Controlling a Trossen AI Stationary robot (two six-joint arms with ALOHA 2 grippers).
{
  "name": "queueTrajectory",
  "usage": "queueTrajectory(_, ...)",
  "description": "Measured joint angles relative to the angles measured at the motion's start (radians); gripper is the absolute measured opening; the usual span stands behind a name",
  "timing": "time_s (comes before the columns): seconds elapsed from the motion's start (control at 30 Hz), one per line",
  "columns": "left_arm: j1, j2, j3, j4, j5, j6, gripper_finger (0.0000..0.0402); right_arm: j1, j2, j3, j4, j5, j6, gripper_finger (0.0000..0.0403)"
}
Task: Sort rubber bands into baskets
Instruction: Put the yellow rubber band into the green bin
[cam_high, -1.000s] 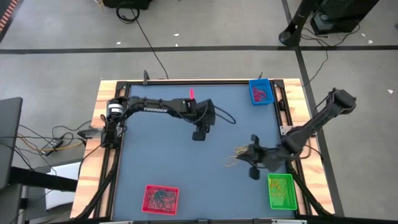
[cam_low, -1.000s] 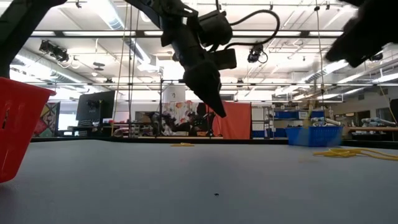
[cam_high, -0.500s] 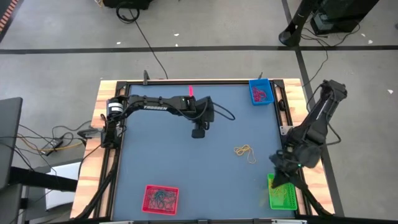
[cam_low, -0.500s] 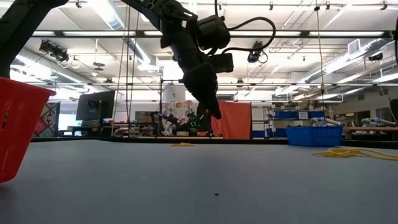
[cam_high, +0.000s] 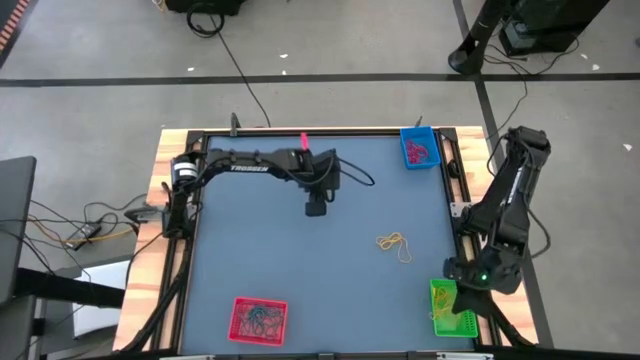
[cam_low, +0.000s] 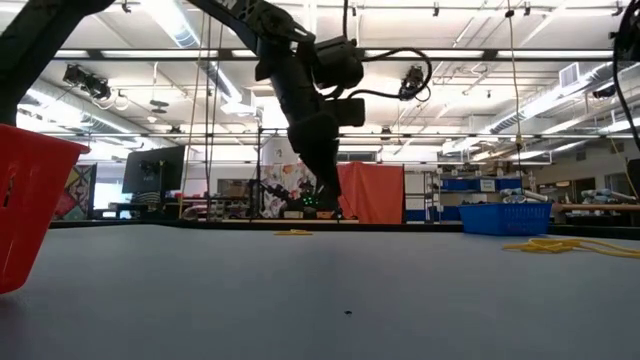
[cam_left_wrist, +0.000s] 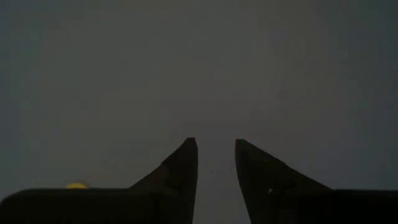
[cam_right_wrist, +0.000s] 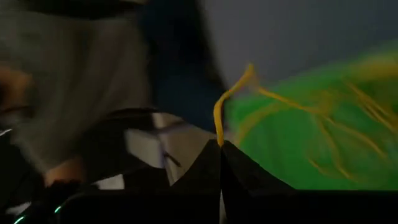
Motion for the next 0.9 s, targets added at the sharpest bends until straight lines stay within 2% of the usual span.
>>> queueTrajectory(0.2, 0.043, 0.0, 0.0, -0.115, -0.004, -0.001, 0.0113, 0.018, 0.048, 0.0, -0.139, -0.141, 0.29, 0.0016)
queueTrajectory(0.37, 0.093, 0.0, 0.0, -0.249, -0.045, -0.001, 0.0113, 0.018, 0.038, 0.0, -0.148, -0.158, 0.313, 0.0052)
queueTrajectory(0.57, 0.153, 0.0, 0.0, -0.282, -0.053, 0.001, 0.0113, 0.013, 0.008, 0.0, -0.245, -0.141, 0.361, 0.0096)
queueTrajectory(0.73, 0.185, 0.0, 0.0, -0.311, -0.054, 0.024, 0.0113, 0.013, 0.004, 0.0, -0.286, -0.047, 0.359, 0.0106)
queueTrajectory(0.8, 0.192, 0.0, -0.003, -0.315, -0.056, 0.059, 0.0113, 0.012, 0.004, 0.0, -0.279, 0.023, 0.306, 0.0105)
queueTrajectory(0.9, 0.205, 0.0, -0.037, -0.236, -0.056, 0.091, 0.0113, -0.004, 0.002, 0.0, -0.273, 0.153, 0.198, 0.0103)
